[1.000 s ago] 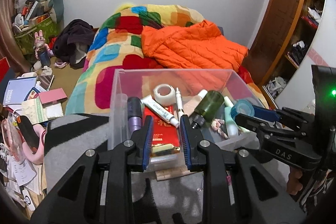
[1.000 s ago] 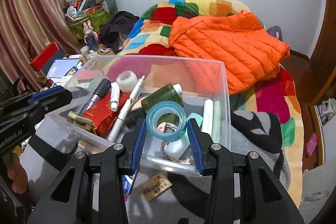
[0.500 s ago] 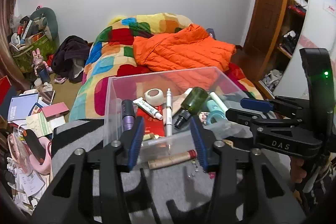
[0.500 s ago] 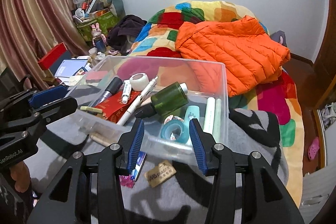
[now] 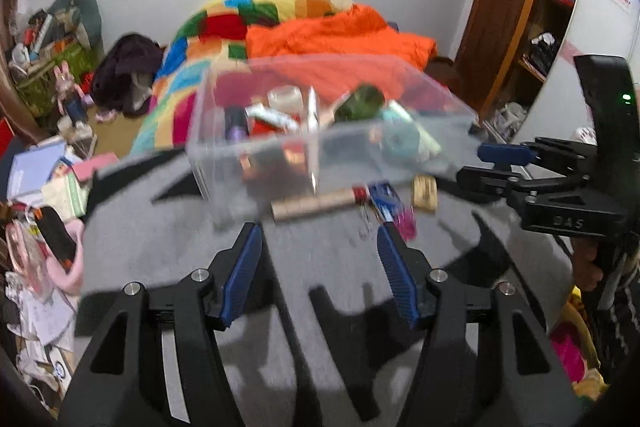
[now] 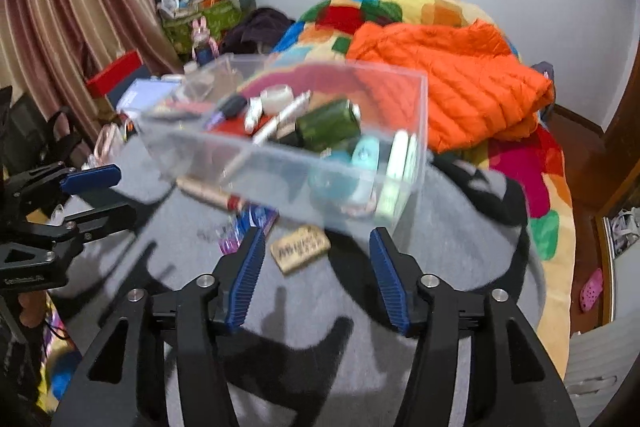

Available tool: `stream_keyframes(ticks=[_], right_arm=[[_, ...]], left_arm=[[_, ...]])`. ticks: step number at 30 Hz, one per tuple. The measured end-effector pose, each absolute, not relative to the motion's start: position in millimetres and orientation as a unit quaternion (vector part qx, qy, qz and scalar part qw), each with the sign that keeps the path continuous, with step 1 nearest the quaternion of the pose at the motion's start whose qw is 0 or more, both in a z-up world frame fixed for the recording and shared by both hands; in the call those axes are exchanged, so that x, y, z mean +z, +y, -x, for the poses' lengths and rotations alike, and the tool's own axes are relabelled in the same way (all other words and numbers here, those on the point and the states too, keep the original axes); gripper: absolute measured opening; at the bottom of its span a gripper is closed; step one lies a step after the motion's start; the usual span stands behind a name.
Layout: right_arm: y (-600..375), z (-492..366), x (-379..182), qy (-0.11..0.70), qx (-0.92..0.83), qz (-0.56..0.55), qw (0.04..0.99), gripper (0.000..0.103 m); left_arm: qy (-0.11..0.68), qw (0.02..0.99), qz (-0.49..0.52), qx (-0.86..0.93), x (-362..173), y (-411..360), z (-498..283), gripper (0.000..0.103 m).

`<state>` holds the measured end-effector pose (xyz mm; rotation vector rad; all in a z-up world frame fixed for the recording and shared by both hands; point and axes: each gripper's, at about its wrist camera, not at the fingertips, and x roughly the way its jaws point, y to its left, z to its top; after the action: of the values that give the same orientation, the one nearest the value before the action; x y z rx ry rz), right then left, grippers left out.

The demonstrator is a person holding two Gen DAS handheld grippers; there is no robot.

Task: Organize objects
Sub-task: 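Move the left tool to the pink charm while the right tool approaches the beige eraser, then grasp the pink charm with the left tool while the right tool grasps the beige eraser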

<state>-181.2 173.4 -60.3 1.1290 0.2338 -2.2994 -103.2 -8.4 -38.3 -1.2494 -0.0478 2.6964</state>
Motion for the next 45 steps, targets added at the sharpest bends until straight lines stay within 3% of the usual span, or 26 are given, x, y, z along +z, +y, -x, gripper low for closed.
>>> stream_keyframes(ticks=[11, 13, 15, 25, 30, 35, 45], right_arm=[[149.4, 198.1, -100.3, 0.120, -0.833, -0.459, 0.285, 0.052], [149.2, 200.5, -102.2, 0.117, -0.834, -0.456, 0.288, 0.049], [150.0, 199.8, -101.0, 0.114, -0.833, -0.455, 0.293, 0.040], [183.1, 196.3, -90.2, 0.071, -0.850, -0.446, 0.273, 0.040], [192.8, 192.9, -87.6, 0.057, -0.852, -0.442, 0.273, 0.040], [194.4, 188.1, -85.5, 0.048, -0.854, -0.436, 0.280, 0.040], [188.3, 176.6, -75.0, 0.046, -0.857, -0.423, 0.292, 0.040]], left_arm=[[-0.017, 0.115, 0.453, 0.884, -60.8, 20.6, 113.2, 0.060], [-0.013, 0.119, 0.454, 0.883, -61.6, 26.9, 115.5, 0.058], [-0.007, 0.123, 0.457, 0.881, -62.2, 33.4, 119.0, 0.052], [0.026, 0.127, 0.475, 0.870, -71.8, 65.6, 145.6, 0.047], [0.026, 0.118, 0.490, 0.863, -81.5, 66.5, 157.0, 0.023], [0.010, 0.118, 0.487, 0.865, -79.5, 58.2, 150.6, 0.008], [-0.002, 0.102, 0.441, 0.891, -58.6, 41.3, 121.7, 0.008]])
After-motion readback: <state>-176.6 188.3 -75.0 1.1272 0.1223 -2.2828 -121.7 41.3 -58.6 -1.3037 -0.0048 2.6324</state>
